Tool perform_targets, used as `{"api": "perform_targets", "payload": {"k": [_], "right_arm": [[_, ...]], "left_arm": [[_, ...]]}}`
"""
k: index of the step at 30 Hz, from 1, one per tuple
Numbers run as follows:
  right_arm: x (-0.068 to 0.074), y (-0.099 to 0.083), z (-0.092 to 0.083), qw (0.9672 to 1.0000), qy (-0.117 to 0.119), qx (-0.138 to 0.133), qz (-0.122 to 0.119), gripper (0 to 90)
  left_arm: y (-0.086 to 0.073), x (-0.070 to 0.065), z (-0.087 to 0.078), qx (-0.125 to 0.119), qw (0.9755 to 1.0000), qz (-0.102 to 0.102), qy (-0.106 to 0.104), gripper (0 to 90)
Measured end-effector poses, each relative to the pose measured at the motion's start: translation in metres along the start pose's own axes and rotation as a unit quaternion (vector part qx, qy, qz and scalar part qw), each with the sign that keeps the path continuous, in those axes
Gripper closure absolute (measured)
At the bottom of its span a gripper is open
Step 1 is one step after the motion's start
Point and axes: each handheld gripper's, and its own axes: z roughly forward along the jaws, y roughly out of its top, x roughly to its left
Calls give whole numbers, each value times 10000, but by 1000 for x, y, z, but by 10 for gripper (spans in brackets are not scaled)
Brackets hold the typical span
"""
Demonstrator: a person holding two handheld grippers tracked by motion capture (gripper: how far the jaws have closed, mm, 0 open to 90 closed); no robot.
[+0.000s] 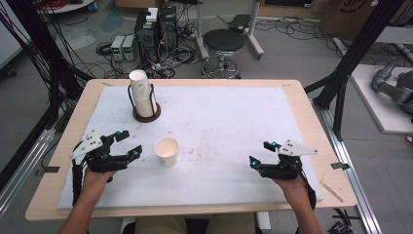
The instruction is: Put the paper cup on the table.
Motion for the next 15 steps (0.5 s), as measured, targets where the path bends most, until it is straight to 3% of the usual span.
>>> {"api": "perform_targets", "payload": {"k": [15], "right_arm": [[5,5,6,9999,5,23,-119,218]], "left_arm": [[-1,1,-12,-44,9999,70,145,198]]}}
